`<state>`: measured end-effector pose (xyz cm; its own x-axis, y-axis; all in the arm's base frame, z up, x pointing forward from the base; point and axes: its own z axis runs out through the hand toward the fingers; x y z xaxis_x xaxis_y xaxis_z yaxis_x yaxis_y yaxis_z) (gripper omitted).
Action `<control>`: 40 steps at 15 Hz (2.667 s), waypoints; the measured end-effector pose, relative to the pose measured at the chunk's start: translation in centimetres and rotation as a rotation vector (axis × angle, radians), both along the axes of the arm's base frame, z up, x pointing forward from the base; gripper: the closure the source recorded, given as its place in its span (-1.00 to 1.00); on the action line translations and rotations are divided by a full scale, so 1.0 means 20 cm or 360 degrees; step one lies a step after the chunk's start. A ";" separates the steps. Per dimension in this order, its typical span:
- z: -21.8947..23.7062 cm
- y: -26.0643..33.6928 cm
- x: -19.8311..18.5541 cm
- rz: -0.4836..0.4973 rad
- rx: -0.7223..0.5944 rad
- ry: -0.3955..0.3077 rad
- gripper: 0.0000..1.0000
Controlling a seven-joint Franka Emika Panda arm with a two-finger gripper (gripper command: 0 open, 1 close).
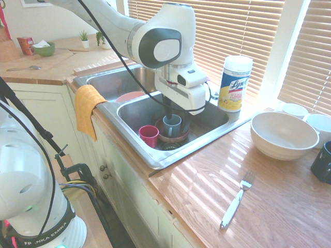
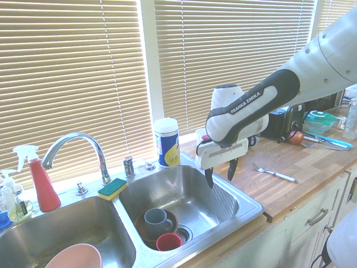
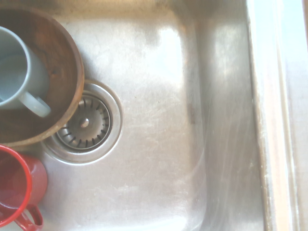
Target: Put the fork into the sink
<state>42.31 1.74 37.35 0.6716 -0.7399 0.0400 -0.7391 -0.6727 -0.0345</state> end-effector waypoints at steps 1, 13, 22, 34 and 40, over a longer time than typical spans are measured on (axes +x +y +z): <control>0.00 0.00 0.00 0.0000 0.0000 0.0002 -1.00; 0.21 -0.82 -0.18 0.0679 -0.0038 -0.0046 -1.00; -0.14 -1.32 -0.27 0.0399 -0.0059 0.0006 -1.00; -0.27 -1.40 -0.27 0.0369 -0.0098 0.0072 1.00; -0.30 -1.39 -0.29 0.0377 -0.0095 0.0092 1.00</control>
